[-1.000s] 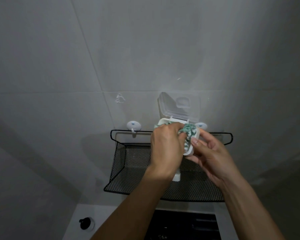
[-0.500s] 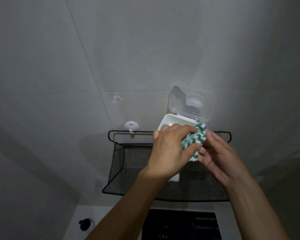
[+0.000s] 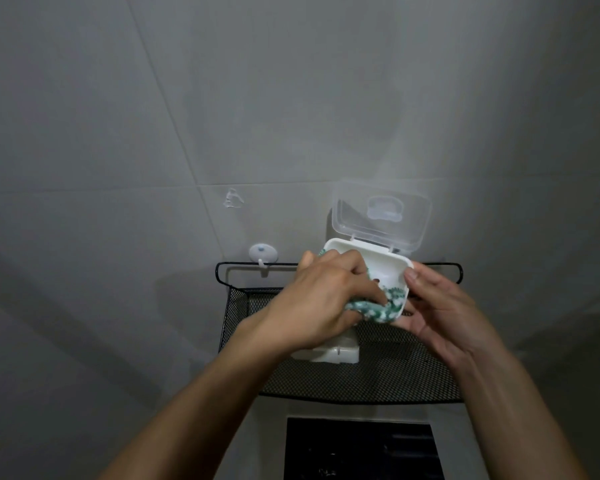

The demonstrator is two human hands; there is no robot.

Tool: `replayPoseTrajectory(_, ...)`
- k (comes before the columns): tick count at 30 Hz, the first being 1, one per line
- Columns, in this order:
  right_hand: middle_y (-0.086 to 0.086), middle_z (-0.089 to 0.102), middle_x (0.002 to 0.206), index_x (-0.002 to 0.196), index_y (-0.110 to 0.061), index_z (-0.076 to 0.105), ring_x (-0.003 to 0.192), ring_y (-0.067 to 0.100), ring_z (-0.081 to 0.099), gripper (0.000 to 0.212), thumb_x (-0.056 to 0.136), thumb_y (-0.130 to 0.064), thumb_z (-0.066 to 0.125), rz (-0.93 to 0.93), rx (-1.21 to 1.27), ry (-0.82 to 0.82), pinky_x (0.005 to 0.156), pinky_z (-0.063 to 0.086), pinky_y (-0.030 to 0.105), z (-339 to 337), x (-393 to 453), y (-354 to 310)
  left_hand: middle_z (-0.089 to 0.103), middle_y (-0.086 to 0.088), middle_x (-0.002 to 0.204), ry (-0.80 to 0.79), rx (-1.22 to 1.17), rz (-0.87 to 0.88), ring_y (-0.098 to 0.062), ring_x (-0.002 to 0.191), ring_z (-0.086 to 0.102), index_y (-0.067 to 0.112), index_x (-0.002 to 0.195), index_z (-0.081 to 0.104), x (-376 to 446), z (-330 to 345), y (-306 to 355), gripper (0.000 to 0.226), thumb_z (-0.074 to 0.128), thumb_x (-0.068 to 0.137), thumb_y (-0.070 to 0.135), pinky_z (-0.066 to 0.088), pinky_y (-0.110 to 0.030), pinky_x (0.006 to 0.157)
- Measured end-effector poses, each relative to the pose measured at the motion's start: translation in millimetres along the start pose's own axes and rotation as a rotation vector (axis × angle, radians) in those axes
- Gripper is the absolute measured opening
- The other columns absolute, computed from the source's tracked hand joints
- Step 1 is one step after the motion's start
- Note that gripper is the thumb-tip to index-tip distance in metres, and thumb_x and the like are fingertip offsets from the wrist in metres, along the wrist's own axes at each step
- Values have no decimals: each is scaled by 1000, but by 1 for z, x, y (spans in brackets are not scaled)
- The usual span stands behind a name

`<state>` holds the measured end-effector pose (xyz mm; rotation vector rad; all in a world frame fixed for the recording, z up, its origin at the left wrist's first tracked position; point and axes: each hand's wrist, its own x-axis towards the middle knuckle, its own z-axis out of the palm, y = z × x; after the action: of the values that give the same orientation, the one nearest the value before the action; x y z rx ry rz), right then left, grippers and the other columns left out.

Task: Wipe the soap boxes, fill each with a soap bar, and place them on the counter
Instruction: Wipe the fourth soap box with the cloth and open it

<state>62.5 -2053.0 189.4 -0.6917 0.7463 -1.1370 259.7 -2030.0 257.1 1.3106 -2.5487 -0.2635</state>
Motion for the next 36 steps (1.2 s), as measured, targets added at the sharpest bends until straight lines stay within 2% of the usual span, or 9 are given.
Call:
replayPoseTrajectory(6,23,71,116,113,-8,72,101,36,72,31,83,-14,64,21,-7,57,72,61,55,-3,0,2,52,7,101,99,279,29,-16,95,45,36,112,71,-4,-7,-20,23,56,96,29,27,-36,77)
replayPoseTrajectory(9,22,72,116,113,-8,71,103,36,72,30,84,-14,64,19,-1,62,72,62,54,-3,1,1,53,5,101,128,243,-18,-15,92,46,32,112,72,-5,-4,-24,22,60,94,29,24,-31,75)
replayPoseTrajectory(13,21,73,111,118,-7,67,98,35,73,34,85,-14,63,-6,12,54,75,61,53,8,6,0,56,0,102,172,67,-12,-20,94,55,24,118,70,3,-3,-10,29,67,90,29,40,-32,78)
replayPoseTrajectory(16,18,75,101,113,-6,68,85,27,75,31,85,-15,64,-33,-1,32,68,63,44,15,9,-2,56,0,100,207,-14,-5,-19,94,56,21,122,69,8,2,5,34,68,90,33,46,-37,79)
replayPoseTrajectory(19,17,75,100,105,-8,73,83,27,75,23,85,-16,64,-62,-27,33,65,63,41,15,9,-5,56,-1,100,229,-28,13,-20,95,55,20,121,70,9,6,10,35,70,89,34,46,-40,81)
replayPoseTrajectory(27,23,74,108,119,-5,66,90,33,75,37,84,-17,64,-35,-25,71,67,62,47,6,5,-7,51,0,98,160,163,137,-19,90,50,20,112,70,-2,5,-12,26,66,90,33,41,-34,72)
replayPoseTrajectory(30,21,74,110,117,-7,68,94,34,75,37,83,-17,64,-26,-38,75,69,62,51,2,3,-7,49,1,99,118,233,89,-17,94,49,20,115,68,-5,-3,-24,33,48,95,36,41,-33,69)
replayPoseTrajectory(33,21,75,107,111,-9,71,89,32,76,32,81,-18,65,3,-74,75,64,63,47,5,2,-3,49,3,100,87,270,107,-10,94,39,18,113,71,-9,-10,-37,26,59,92,29,42,-31,68)
replayPoseTrajectory(36,20,75,105,109,-9,71,86,31,76,32,79,-18,66,18,-83,75,62,62,46,9,3,0,52,1,104,156,329,122,-10,96,43,14,105,71,-8,-18,-35,30,51,92,32,36,-22,67)
